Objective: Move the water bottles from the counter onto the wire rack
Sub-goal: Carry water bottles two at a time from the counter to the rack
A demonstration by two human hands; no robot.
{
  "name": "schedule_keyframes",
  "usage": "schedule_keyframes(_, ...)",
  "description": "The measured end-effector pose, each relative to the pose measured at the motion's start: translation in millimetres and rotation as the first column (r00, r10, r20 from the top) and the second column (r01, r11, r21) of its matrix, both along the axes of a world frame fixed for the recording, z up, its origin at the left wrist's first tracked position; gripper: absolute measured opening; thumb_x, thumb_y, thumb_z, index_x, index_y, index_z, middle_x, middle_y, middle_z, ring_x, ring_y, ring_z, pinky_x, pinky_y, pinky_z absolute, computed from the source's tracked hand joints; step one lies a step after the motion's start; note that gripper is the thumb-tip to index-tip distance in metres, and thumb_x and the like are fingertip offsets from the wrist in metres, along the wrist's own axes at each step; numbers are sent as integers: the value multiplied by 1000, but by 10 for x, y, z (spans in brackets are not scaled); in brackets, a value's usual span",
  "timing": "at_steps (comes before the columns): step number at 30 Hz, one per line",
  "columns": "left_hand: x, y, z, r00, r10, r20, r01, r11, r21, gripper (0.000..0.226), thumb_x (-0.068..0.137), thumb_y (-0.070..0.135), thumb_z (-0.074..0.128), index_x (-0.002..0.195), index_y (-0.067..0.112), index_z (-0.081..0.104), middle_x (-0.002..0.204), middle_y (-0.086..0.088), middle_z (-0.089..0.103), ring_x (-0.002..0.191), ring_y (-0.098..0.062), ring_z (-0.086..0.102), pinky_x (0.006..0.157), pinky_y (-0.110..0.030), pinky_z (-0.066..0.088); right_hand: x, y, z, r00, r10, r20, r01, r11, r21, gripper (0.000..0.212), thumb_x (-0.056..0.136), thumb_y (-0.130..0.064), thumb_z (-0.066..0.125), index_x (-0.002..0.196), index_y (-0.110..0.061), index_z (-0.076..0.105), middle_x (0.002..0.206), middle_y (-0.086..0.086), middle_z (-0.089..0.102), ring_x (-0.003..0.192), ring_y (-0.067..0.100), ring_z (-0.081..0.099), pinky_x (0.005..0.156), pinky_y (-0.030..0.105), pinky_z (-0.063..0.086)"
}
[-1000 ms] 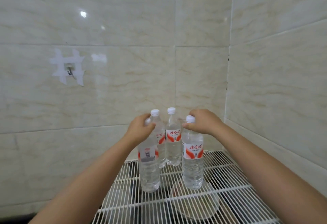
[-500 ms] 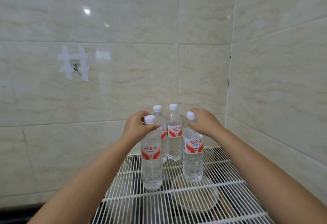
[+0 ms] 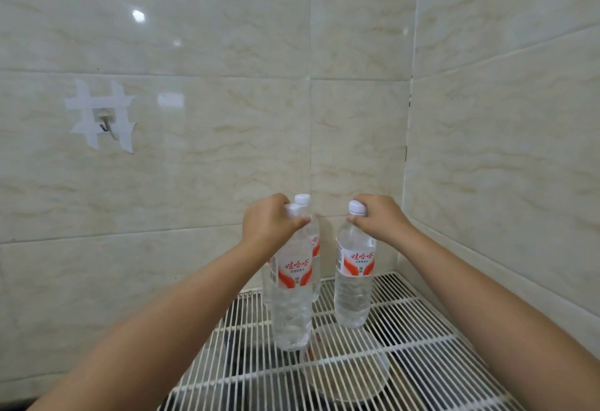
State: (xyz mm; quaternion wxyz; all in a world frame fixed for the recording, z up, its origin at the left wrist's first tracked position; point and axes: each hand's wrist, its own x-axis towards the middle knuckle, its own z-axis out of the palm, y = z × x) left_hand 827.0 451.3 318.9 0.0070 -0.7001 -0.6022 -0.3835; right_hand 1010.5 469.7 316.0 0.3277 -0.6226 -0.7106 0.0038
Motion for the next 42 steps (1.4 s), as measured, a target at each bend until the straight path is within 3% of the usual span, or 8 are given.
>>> schedule_keyframes(8,677,510,61,998,-40,55,39,999,16,45,81,40,64,108,5,58,105,-14,67,99,-29,60,76,-34,46,300,354,51,1000,9,24,-10,1000,9,11,85,-19,60,81,-11,54,91,11,61,84,24,53,60,26,35)
schedule_keyframes(12,877,762,27,997,-44,60,46,999,-23,45,82,38,64,110,4,56,107,-13,66,100,-29,60,77,-33,46,382,527,64,1000,30,10,-30,1000,7,37,86,-18,59,59,-25,36,67,-4,46,76,20,46,51,17,28)
schedule_keyframes(23,901,1033,-84,998,-62,-6,62,995,-76,37,84,34,62,99,1,59,101,-15,66,95,-29,60,74,-35,44,424,831,-38,992,118,-33,-117,993,19,11,85,-14,60,91,-4,61,86,8,55,82,20,50,67,26,35)
schedule_keyframes(26,899,1059,-105,998,-53,-19,52,995,-81,32,85,34,61,93,4,56,93,-14,63,85,-27,57,67,-31,38,418,875,-37,993,119,-18,-118,993,10,5,85,-14,60,84,-11,56,84,7,54,81,20,50,70,25,35)
schedule_keyframes(32,900,1090,-127,998,-59,-33,57,996,-66,38,85,36,61,103,3,56,101,-14,66,79,-23,52,70,-32,44,418,920,-17,995,96,12,-96,995,-21,38,86,-12,57,57,-25,36,62,-7,41,74,20,46,54,20,30)
schedule_keyframes(36,891,1088,-148,996,-78,-45,75,996,-51,38,86,36,59,104,3,55,102,-14,66,85,-26,57,71,-32,44,418,930,-14,995,104,-6,-104,994,-35,21,87,-12,56,68,-14,45,64,-5,43,75,20,46,55,20,31)
schedule_keyframes(40,879,1059,-180,995,-84,-43,83,996,-43,35,88,35,57,102,3,54,103,-14,65,93,-27,60,69,-31,41,320,916,1,998,54,15,-53,995,-85,5,89,-13,52,92,-10,53,89,9,53,86,23,51,69,27,37)
schedule_keyframes(42,880,1038,-197,993,-83,-89,79,996,-52,36,90,35,53,108,4,52,108,-13,63,99,-26,58,76,-31,45,273,900,-31,1000,15,18,-13,993,-115,32,92,-13,48,124,-8,48,114,15,57,106,28,54,82,30,40)
